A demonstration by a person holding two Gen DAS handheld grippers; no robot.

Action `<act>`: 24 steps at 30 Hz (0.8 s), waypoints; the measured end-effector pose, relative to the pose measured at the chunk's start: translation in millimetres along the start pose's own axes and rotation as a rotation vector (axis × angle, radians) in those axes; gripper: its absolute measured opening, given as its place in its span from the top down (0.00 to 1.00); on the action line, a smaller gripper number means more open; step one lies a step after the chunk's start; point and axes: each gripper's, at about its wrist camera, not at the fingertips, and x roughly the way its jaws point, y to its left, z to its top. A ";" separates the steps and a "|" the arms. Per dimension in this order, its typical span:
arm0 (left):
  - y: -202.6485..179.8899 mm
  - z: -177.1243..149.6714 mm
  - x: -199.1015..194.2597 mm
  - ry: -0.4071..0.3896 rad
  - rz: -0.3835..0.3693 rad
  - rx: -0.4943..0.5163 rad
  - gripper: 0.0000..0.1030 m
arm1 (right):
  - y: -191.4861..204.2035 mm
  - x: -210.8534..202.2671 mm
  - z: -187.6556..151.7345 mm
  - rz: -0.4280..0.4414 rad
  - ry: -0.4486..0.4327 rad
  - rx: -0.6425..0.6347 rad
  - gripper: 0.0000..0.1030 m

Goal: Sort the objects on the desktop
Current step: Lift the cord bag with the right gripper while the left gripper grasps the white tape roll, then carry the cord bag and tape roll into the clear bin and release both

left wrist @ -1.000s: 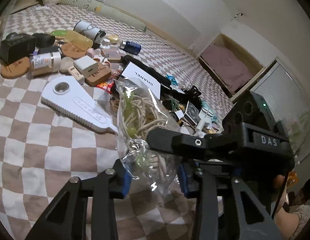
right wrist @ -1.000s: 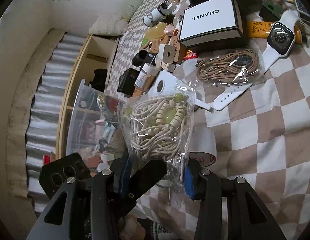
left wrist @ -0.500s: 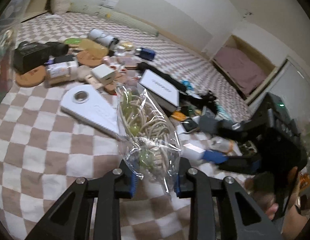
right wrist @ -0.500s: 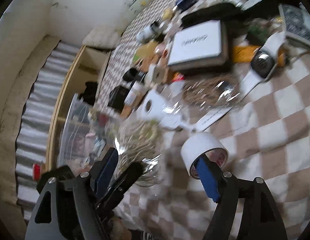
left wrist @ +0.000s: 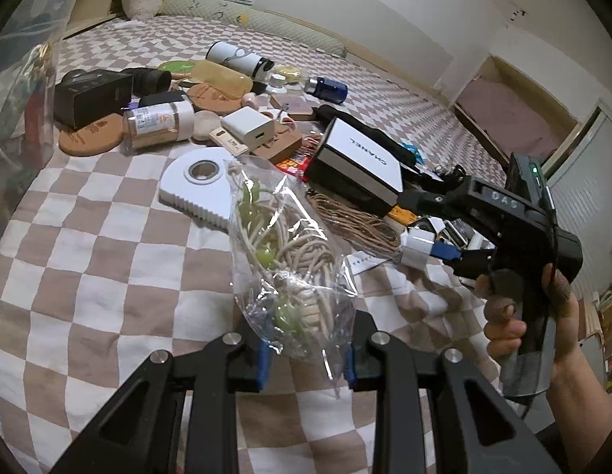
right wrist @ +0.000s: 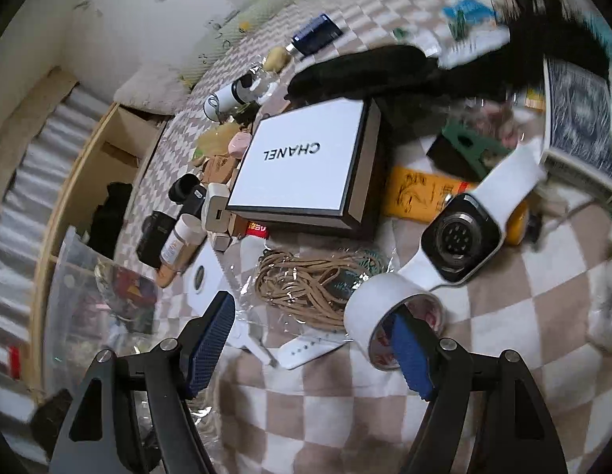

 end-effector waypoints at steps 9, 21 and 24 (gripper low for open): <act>6.8 -4.0 -2.8 0.006 0.003 0.001 0.73 | -5.9 7.3 -11.8 -0.060 0.069 0.047 0.89; 7.4 17.6 -36.0 -0.093 -0.003 0.029 0.73 | 49.3 -27.9 -20.8 0.072 -0.005 -0.032 0.95; 3.4 26.6 -55.4 -0.136 -0.007 0.046 0.73 | 76.3 -41.7 -22.5 0.140 -0.022 -0.072 0.95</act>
